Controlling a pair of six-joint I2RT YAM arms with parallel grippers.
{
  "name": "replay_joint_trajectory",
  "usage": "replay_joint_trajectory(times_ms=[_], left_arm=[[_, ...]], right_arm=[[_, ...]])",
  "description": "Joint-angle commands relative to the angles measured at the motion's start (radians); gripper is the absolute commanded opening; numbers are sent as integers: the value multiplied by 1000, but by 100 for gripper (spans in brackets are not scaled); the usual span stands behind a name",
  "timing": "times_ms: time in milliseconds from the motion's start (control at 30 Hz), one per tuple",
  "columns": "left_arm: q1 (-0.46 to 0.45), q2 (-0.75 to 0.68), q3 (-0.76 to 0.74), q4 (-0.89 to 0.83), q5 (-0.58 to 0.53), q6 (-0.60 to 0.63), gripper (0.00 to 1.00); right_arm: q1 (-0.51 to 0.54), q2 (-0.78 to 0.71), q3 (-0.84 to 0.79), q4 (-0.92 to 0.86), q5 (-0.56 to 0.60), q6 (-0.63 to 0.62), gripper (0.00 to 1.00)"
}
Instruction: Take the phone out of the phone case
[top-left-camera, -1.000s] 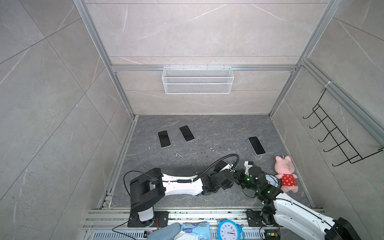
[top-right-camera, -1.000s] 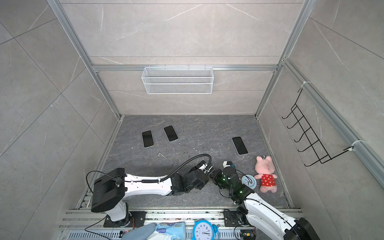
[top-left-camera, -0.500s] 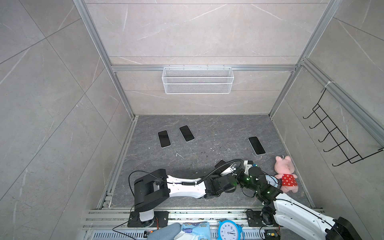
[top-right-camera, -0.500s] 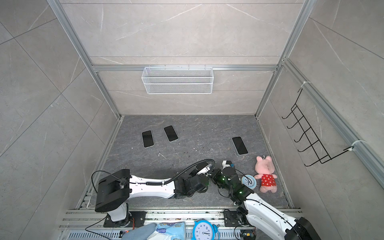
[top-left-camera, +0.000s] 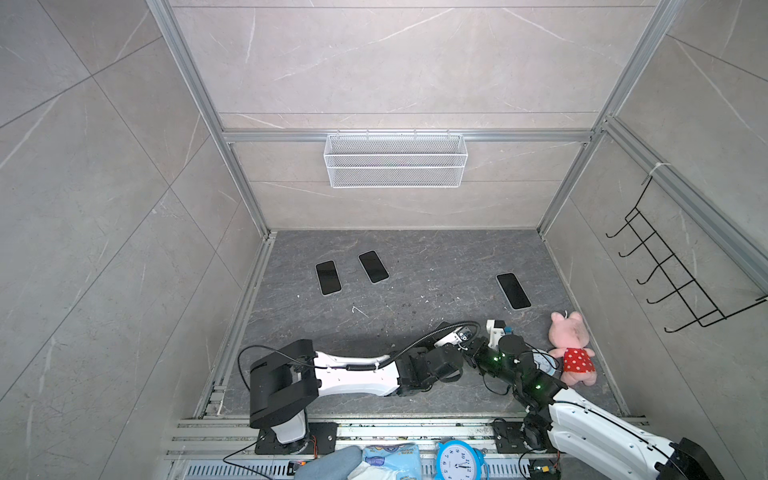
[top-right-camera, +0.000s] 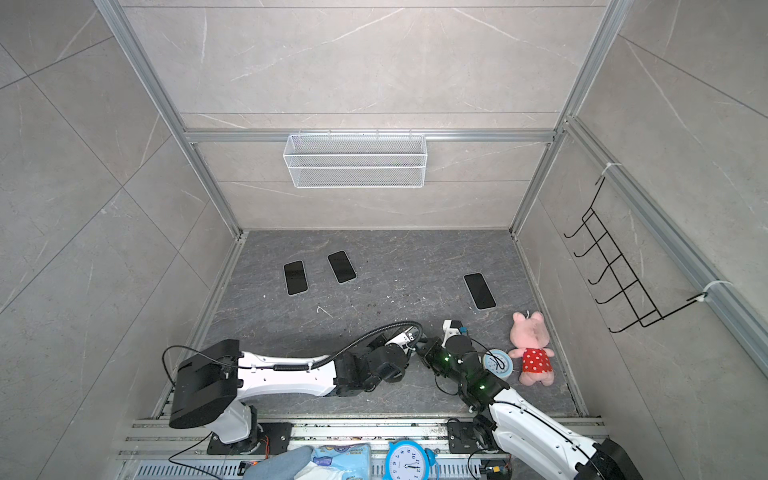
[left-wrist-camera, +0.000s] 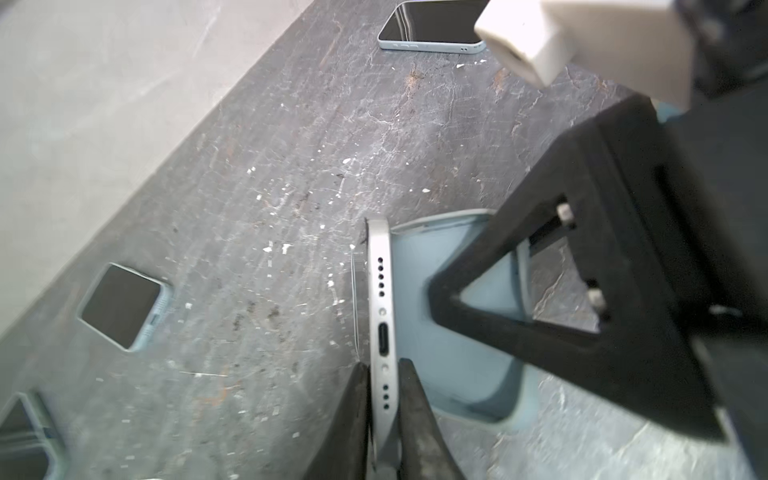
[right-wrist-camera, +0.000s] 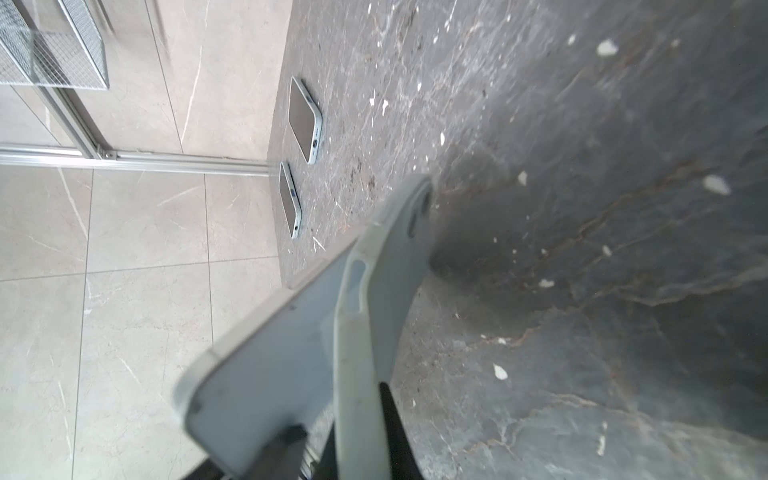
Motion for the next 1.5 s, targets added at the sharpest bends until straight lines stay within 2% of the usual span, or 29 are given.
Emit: replay_joint_trajectory(times_ms=[0, 233, 367, 467, 567, 667, 867, 1100, 1300, 1467], left_arm=[[-24, -157, 2, 15, 5, 138, 0], [-24, -339, -76, -11, -18, 230, 0], [-24, -332, -138, -8, -60, 295, 0], [-24, -297, -217, 94, -88, 378, 0], [-24, -267, -319, 282, -86, 496, 0], [-25, -232, -372, 400, -16, 600, 0], [-24, -136, -374, 429, 23, 711, 0], [-25, -64, -442, 470, 63, 817, 0], [-25, -24, -442, 414, 41, 785, 19], [-25, -17, -439, 364, 42, 741, 34]], right_arm=[[-6, 0, -16, -47, 66, -18, 0], [-8, -12, 1, -159, 141, -29, 0], [-9, -67, 32, -273, 210, -13, 0], [-9, -126, 46, -339, 256, 25, 0], [-10, -164, 46, -375, 273, 68, 0], [-8, -172, 20, -340, 267, 130, 0], [23, -90, -16, -213, 291, 247, 0], [156, 66, -11, -101, 436, 371, 0], [255, 190, -6, -15, 508, 457, 10], [370, 194, -19, -51, 607, 546, 20]])
